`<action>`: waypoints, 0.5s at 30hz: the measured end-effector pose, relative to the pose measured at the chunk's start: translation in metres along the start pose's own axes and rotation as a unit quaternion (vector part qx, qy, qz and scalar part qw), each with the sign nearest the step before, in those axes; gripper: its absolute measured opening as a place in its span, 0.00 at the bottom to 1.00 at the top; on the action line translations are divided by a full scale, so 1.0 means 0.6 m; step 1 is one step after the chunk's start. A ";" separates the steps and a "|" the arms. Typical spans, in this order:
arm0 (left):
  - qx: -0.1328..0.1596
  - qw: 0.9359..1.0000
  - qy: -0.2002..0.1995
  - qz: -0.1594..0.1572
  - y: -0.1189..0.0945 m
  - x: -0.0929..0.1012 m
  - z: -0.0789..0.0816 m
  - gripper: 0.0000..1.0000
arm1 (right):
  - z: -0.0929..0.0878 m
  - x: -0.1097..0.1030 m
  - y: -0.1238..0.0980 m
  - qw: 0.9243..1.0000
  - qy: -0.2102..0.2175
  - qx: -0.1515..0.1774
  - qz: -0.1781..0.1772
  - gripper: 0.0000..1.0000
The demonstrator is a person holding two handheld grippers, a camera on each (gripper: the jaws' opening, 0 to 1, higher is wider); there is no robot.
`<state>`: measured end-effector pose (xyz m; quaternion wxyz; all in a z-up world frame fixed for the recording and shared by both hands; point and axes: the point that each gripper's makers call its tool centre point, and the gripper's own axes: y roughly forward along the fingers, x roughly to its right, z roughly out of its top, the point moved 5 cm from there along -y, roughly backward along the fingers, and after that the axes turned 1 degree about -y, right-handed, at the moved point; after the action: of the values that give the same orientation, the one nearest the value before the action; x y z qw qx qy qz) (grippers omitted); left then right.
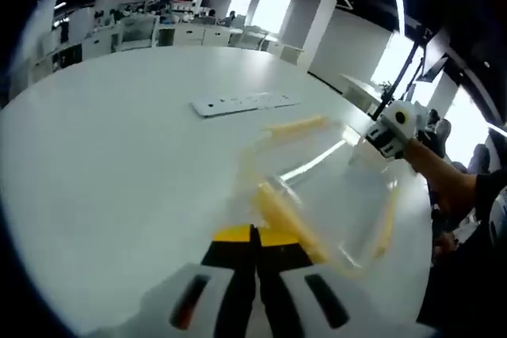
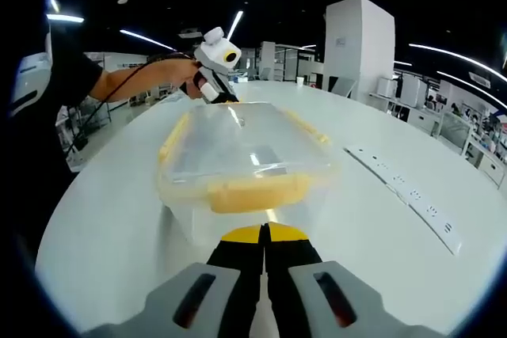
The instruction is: Snap each plastic latch of the storage box into its locked position after aligning the lid with the box until every specified latch is closed and the lid sits flush.
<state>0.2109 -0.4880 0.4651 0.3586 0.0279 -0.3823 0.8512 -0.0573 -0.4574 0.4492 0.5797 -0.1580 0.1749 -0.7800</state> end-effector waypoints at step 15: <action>0.110 0.992 0.050 -0.030 -0.026 -0.016 -0.001 0.00 | -0.001 0.009 -0.005 0.996 0.034 0.052 -0.057 0.00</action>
<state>0.2280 -0.4866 0.4715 0.3971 0.0360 -0.2665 0.8775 -0.0617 -0.4616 0.4503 0.5352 -0.1113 0.1445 -0.8248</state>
